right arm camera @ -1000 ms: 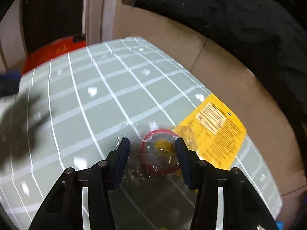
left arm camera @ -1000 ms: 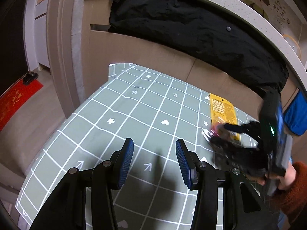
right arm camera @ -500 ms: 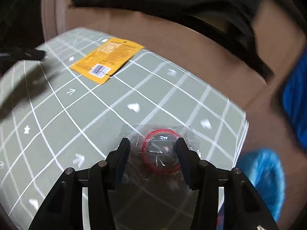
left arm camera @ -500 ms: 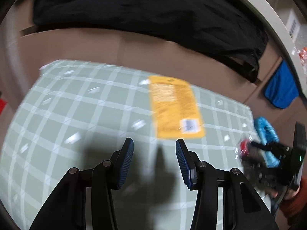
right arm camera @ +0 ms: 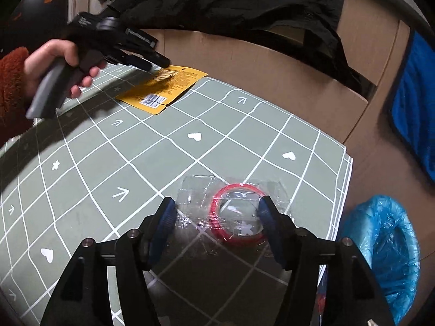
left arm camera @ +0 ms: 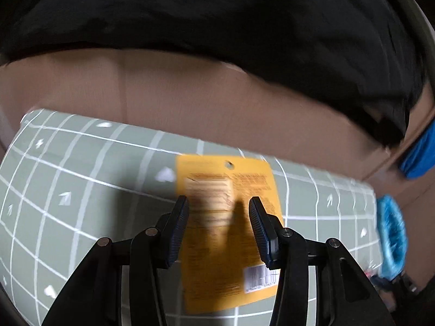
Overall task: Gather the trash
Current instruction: 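Grasp the yellow snack packet with the left tool while the right tool holds the tape roll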
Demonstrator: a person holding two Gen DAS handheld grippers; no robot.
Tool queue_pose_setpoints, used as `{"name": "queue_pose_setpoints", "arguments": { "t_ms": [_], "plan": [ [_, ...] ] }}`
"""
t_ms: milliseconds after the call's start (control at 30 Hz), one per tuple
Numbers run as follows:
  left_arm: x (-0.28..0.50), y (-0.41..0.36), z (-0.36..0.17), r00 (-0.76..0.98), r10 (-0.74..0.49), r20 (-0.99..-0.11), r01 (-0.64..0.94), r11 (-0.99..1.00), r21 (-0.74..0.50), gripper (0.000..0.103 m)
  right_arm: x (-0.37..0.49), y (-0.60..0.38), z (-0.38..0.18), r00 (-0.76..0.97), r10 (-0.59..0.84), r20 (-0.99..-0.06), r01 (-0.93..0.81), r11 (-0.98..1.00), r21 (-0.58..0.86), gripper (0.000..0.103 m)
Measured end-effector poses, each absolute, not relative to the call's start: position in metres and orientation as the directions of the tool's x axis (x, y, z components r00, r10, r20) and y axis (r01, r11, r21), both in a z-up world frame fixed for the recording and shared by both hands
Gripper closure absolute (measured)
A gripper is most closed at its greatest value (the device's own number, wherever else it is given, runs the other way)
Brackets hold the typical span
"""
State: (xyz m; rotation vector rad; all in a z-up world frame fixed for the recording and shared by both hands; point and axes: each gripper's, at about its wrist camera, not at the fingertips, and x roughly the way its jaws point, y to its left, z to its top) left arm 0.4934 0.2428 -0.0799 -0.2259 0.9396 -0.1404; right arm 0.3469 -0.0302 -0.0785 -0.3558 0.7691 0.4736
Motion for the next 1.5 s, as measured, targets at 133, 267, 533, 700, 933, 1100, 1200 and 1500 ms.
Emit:
{"name": "queue_pose_setpoints", "arguments": {
  "t_ms": [133, 267, 533, 700, 933, 1100, 1200, 1500],
  "plan": [
    [0.485, 0.213, -0.09, 0.587, -0.097, -0.804, 0.079, 0.995, -0.063, 0.056, 0.357, -0.036, -0.075, 0.569, 0.335, -0.751, -0.528, 0.849, -0.021, 0.032],
    [0.459, 0.21, -0.093, 0.596, -0.104, -0.796, 0.097, 0.994, -0.058, 0.056, 0.367, -0.043, -0.07, 0.497, 0.383, -0.779, -0.512, 0.854, 0.093, 0.029],
    [0.386, 0.215, -0.092, 0.565, -0.159, -0.81, 0.157, 0.984, -0.084, 0.056, 0.348, -0.034, -0.054, 0.535, 0.367, -0.762, -0.562, 0.827, 0.004, 0.049],
    [0.364, 0.251, -0.079, 0.566, -0.295, -0.769, 0.11, 0.952, -0.284, 0.056, 0.354, -0.012, -0.024, 0.565, 0.417, -0.712, -0.563, 0.826, 0.038, 0.048],
    [0.386, 0.298, -0.062, 0.605, -0.35, -0.715, 0.038, 0.91, -0.413, 0.056, 0.416, 0.055, -0.044, 0.39, 0.558, -0.732, -0.59, 0.762, 0.266, 0.1],
    [0.433, 0.32, -0.063, 0.607, -0.368, -0.704, 0.016, 0.892, -0.452, 0.056, 0.447, 0.086, -0.066, 0.346, 0.587, -0.732, -0.583, 0.746, 0.322, 0.099],
    [0.468, 0.331, -0.067, 0.594, -0.393, -0.702, -0.013, 0.868, -0.497, 0.056, 0.462, 0.094, -0.088, 0.317, 0.519, -0.794, -0.545, 0.785, 0.295, 0.103],
    [0.546, 0.336, -0.097, 0.525, -0.501, -0.689, -0.027, 0.798, -0.602, 0.056, 0.466, 0.082, -0.092, 0.297, 0.582, -0.757, -0.572, 0.743, 0.347, 0.103]
  ]
}}
